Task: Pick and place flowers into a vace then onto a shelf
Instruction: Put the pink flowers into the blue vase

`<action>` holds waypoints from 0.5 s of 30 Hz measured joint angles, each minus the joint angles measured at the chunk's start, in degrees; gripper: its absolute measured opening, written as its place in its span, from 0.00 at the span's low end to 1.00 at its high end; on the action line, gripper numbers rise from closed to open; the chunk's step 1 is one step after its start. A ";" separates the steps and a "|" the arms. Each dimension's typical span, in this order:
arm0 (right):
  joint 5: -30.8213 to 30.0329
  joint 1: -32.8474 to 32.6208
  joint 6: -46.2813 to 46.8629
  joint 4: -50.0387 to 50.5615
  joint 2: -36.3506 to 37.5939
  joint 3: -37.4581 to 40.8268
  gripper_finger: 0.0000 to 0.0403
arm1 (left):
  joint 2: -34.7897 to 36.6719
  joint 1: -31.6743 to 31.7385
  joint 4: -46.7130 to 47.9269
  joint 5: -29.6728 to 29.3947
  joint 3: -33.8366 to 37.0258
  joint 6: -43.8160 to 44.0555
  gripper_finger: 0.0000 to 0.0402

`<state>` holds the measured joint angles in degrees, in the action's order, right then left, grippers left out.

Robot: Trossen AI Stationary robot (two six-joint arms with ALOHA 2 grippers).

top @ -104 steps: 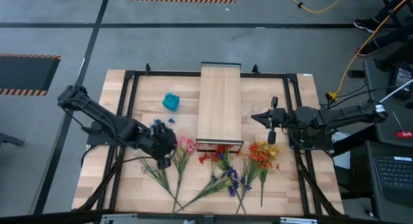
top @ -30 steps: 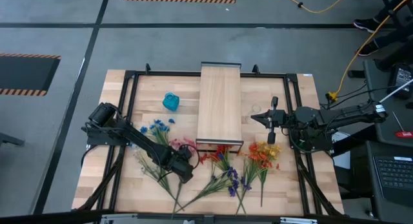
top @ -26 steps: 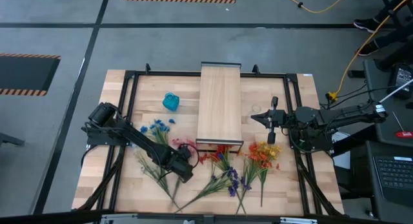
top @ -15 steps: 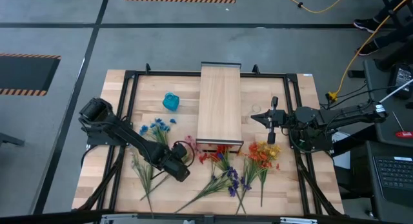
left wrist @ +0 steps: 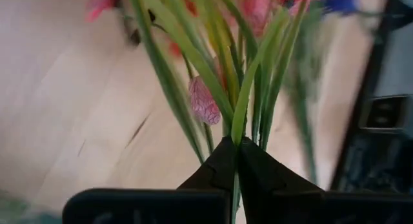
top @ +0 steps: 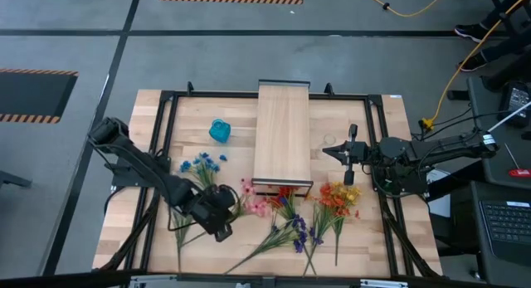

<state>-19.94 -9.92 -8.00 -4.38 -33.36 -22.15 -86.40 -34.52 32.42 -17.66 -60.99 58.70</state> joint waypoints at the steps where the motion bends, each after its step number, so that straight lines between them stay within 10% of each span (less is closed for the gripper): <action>1: 0.00 0.00 0.00 0.00 -0.02 0.00 0.02 | 0.34 -0.04 -1.38 -0.37 -0.01 -2.06 0.01; 15: 0.02 0.00 -0.01 0.00 -0.02 0.00 0.02 | 1.56 0.94 -15.36 -4.01 0.05 -25.87 0.01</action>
<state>-19.92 -9.91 -8.01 -4.38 -33.39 -22.15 -84.84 -33.58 17.06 -21.67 -60.94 32.83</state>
